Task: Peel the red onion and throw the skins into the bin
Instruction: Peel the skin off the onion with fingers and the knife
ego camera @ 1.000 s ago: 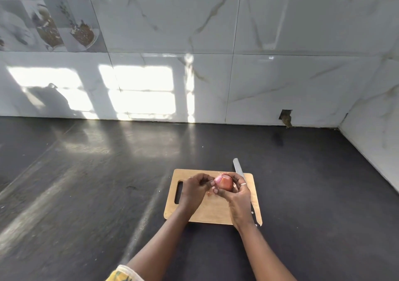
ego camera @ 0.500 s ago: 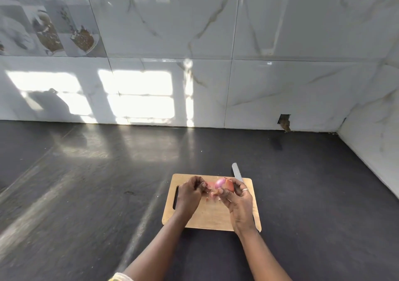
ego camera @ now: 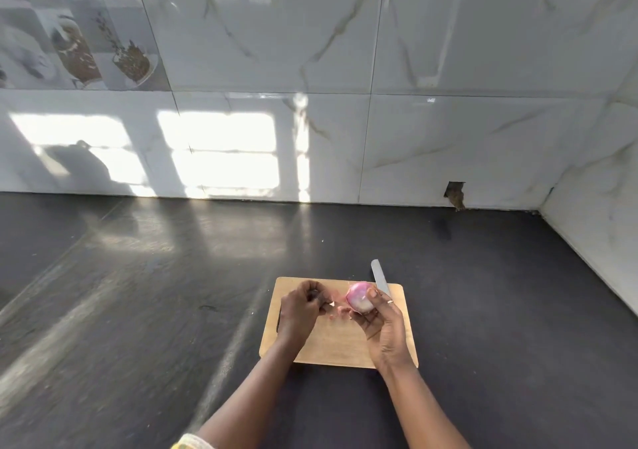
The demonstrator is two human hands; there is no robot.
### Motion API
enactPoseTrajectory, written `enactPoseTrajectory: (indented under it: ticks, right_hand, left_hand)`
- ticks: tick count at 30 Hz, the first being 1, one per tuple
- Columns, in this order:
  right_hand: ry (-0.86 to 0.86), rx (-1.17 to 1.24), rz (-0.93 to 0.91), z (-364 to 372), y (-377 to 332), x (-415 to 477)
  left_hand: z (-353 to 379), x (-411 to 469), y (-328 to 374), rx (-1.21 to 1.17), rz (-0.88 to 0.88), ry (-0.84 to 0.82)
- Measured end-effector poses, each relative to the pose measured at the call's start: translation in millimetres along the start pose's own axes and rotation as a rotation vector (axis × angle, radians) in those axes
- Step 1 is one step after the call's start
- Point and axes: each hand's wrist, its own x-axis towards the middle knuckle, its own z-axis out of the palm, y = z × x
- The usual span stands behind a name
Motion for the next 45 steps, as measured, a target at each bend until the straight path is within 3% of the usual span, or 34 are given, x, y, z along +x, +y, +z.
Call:
enactPoseTrajectory:
  ticks: [9, 18, 27, 39, 45]
  right_hand:
    - [0.052, 0.103, 0.087, 4.9, -1.2, -3.3]
    - [0.126, 0.152, 0.109, 9.2, 0.0, -2.4]
    - [0.104, 0.031, 0.112, 12.5, -2.0, -2.6]
    - [0.079, 0.199, 0.200, 18.9, -11.6, -4.9]
    - [0.085, 0.233, 0.198, 19.7, -14.6, -2.1]
  left_hand:
    - [-0.2, -0.9, -0.4, 0.032, -0.015, 0.018]
    - [1.4, -0.8, 1.9, 0.216, 0.008, 0.020]
    - [-3.2, -0.5, 0.7, 0.282, -0.012, 0.111]
    - [-3.2, 0.7, -3.1, 0.318, -0.007, 0.181]
    - [-4.5, -0.2, 0.4, 0.305, 0.013, 0.294]
